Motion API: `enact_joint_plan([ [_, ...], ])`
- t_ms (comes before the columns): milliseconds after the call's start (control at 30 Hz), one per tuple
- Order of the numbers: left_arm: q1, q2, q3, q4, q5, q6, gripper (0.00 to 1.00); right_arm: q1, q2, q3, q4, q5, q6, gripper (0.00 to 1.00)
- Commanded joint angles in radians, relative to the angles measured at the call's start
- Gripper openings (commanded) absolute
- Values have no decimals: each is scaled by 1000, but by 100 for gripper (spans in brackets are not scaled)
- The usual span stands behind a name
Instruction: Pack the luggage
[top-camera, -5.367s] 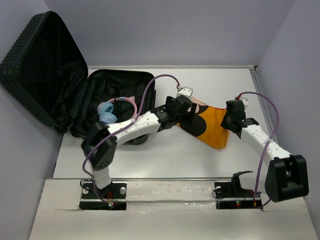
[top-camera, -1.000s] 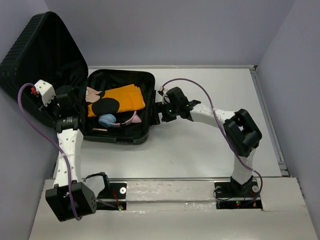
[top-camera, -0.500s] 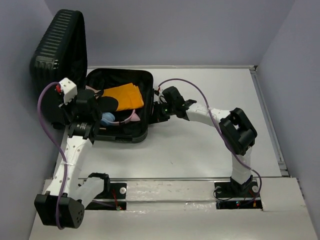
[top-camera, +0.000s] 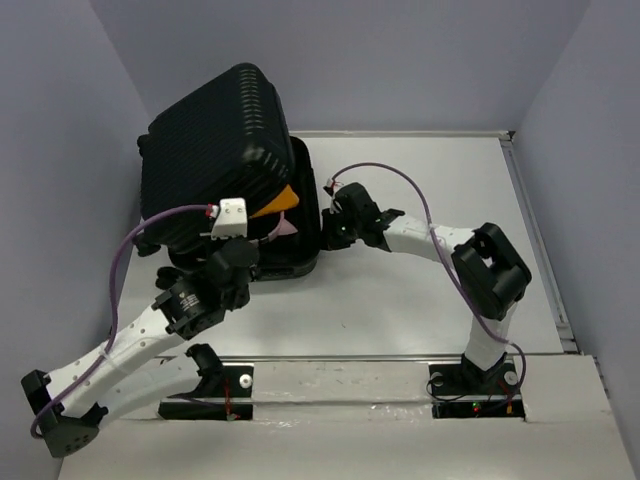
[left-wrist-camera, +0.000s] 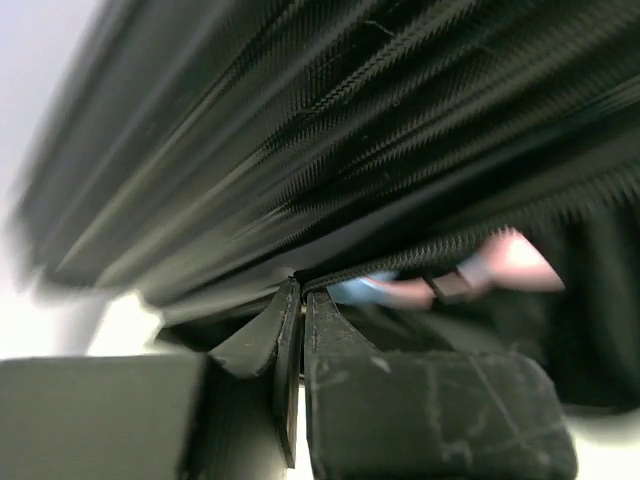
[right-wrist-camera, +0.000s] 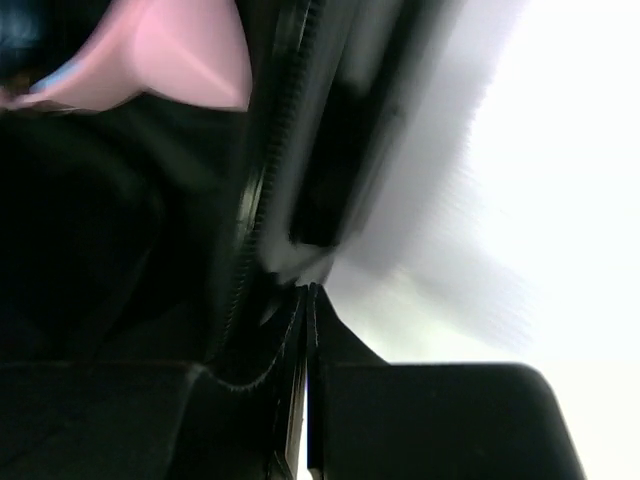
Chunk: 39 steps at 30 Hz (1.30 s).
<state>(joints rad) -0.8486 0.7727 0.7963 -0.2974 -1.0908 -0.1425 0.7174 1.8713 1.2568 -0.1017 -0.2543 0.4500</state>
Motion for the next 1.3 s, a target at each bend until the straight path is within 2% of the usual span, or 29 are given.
enact_joint_plan([
  [0,-223,-89,115,112,270,-106,17,-13,-121,-89,23,101,-5,7],
  [33,-259,-89,127,109,308,-108,28,-13,-141,-106,22,113,-5,7],
  [67,-323,-79,144,110,342,-103,54,-24,-161,-125,19,133,-2,7],
  [167,-406,-55,202,125,416,-89,79,-36,-247,-204,14,161,3,7],
  [200,-441,-34,230,129,422,-77,83,-47,-270,-224,14,182,3,7],
  [300,-449,0,253,161,418,-57,92,-68,-349,-289,4,214,0,7],
  [367,-446,19,259,204,355,-46,99,-78,-408,-326,-3,222,0,7],
  [400,-411,51,286,189,276,-51,99,-78,-425,-333,-12,221,-7,7],
  [467,-298,94,332,144,285,-75,99,-78,-468,-330,-21,208,-11,7],
  [533,-100,166,394,75,498,-133,99,-78,-495,-320,-30,161,-17,9],
  [567,104,187,402,72,578,-167,99,-78,-520,-301,-39,144,-22,15],
  [600,196,226,406,76,706,-183,99,-78,-529,-292,-42,107,-25,18],
  [633,277,240,409,81,753,-198,99,-78,-540,-281,-47,92,-30,22],
  [667,412,252,411,87,784,-216,99,-78,-547,-272,-61,83,-34,32],
  [733,518,270,420,77,824,-241,99,-78,-569,-249,-78,60,-57,40],
  [767,614,270,419,70,842,-250,99,-78,-574,-241,-84,44,-71,47],
  [900,808,191,319,15,939,-247,99,-78,-587,-214,-105,-6,-92,67],
  [933,838,169,295,-15,936,-240,99,-78,-596,-217,-105,-5,-97,70],
  [967,883,121,267,-31,934,-232,99,-78,-600,-218,-107,0,-106,79],
  [1033,975,68,180,-49,944,-218,99,-78,-600,-220,-110,-2,-114,86],
  [1100,990,15,111,-40,960,-224,99,-78,-589,-217,-110,-32,-123,89],
  [1200,1034,34,61,-31,1031,-259,99,-78,-592,-230,-107,-51,-131,89],
  [1267,1054,68,11,-20,1144,-278,99,-78,-621,-255,-107,-13,-142,89],
])
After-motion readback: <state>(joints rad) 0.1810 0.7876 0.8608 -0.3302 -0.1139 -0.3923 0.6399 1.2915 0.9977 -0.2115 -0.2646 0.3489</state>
